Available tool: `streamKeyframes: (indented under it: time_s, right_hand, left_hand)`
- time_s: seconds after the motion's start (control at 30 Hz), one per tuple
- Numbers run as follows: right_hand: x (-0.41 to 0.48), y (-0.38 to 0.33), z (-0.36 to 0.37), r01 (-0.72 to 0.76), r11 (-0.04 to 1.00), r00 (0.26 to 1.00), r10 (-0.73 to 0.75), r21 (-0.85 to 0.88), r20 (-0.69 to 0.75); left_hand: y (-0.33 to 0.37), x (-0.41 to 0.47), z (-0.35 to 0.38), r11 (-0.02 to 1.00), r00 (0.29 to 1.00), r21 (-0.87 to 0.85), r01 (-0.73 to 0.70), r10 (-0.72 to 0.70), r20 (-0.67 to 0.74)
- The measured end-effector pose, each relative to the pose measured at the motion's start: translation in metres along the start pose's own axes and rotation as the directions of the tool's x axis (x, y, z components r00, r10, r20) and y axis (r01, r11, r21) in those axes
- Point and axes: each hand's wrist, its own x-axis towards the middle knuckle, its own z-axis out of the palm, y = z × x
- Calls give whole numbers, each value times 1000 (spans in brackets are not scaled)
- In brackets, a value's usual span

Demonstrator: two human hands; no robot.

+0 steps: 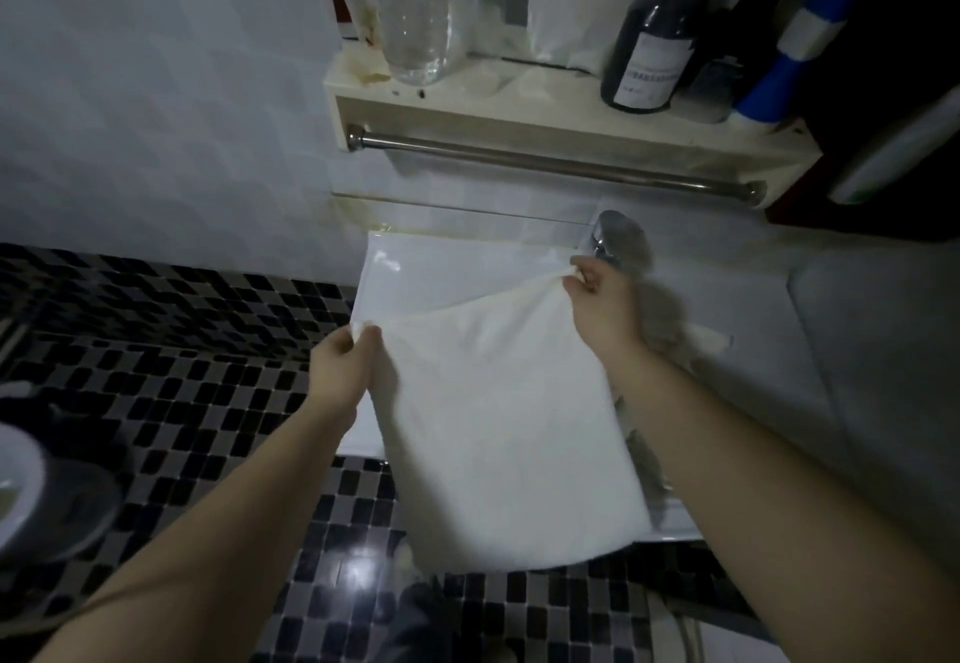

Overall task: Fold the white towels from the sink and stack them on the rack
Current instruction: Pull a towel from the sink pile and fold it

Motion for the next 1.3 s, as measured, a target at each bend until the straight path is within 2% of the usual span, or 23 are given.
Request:
streamKeyframes:
  time_s: [0.1, 0.2, 0.3, 0.37, 0.47, 0.57, 0.67, 0.73, 0.83, 0.9, 1.03, 1.17, 1.3]
  right_hand:
    - [26, -11, 20, 46, 999, 997, -46, -14, -59]
    - [41, -3, 39, 7, 988, 999, -12, -154, -30]
    - [47, 23, 51, -141, 883, 974, 205, -448, 97]
    - [46, 36, 54, -232, 799, 918, 368, -554, 147]
    - [51, 45, 57, -330, 823, 887, 438, -462, 147]
    - [57, 46, 57, -358, 863, 878, 441, -355, 187]
    - [61, 44, 54, -359, 900, 886, 412, -245, 215]
    - [64, 39, 53, -330, 936, 916, 349, -124, 199]
    - [68, 31, 54, -237, 971, 958, 235, -4, 165]
    - [70, 33, 57, -193, 975, 960, 211, -112, 185]
    - [67, 48, 64, -185, 880, 907, 324, -438, 269]
    - [55, 53, 65, -168, 887, 929, 288, -430, 231]
    - [20, 60, 51, -155, 915, 952, 239, -371, 190]
  left_hand:
    - [6, 34, 7, 1000, 995, -11, -21, 19, -94]
    - [-4, 63, 15, 993, 993, 90, 71, -63, -97]
    - [-23, 72, 21, 946, 979, 257, 195, -205, 13]
    - [-31, 75, 24, 921, 975, 324, 218, -217, -42]
    - [-30, 81, 29, 918, 976, 336, 210, -177, -126]
    - [-25, 86, 33, 920, 969, 305, 247, -238, -65]
    - [-24, 93, 29, 934, 949, 179, 310, -316, 6]
    - [-23, 98, 25, 940, 939, 11, 341, -342, 40]
    - [-17, 110, 21, 967, 971, -100, 233, -237, -28]
    - [-15, 114, 23, 985, 981, -6, 171, -170, -92]
    - [-29, 107, 24, 941, 973, 263, 212, -177, -148]
    - [-41, 85, 10, 897, 980, 411, 162, -98, -173]
    - [-60, 48, 7, 829, 988, 537, 153, -119, -97]
